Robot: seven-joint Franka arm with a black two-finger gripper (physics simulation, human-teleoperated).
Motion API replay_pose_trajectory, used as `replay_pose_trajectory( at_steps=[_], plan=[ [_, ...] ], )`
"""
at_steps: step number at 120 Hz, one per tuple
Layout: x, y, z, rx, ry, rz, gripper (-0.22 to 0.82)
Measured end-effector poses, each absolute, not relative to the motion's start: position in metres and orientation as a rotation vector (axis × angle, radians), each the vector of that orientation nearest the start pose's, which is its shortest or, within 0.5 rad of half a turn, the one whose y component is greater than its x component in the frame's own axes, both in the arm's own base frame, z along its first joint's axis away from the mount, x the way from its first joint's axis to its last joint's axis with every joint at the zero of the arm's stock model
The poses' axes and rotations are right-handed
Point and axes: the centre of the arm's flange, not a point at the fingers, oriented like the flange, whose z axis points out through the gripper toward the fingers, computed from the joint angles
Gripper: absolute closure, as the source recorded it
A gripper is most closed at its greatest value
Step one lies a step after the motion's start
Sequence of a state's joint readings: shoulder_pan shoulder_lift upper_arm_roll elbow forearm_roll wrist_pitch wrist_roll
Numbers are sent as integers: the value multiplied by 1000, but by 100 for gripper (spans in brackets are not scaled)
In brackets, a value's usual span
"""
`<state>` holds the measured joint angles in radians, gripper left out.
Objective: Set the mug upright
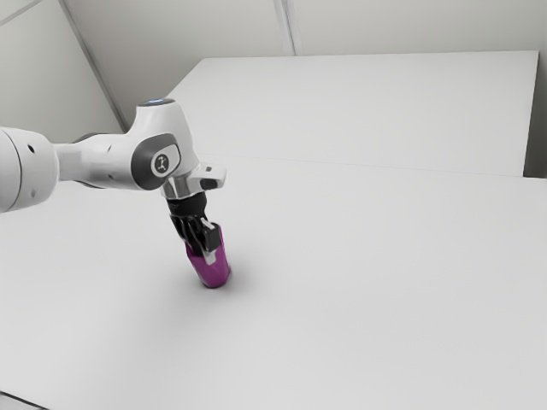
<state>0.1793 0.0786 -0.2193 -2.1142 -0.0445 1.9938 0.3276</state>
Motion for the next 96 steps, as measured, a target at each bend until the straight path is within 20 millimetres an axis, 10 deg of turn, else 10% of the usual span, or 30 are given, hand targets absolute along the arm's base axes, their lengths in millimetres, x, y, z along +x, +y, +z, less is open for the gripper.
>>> replay_pose_trajectory(
  at_steps=[56, 96],
  plan=[
    [533, -39, 422, -3152, 516, 142, 13],
    [569, -56, 574, -3146, 364, -166, 3]
  ],
)
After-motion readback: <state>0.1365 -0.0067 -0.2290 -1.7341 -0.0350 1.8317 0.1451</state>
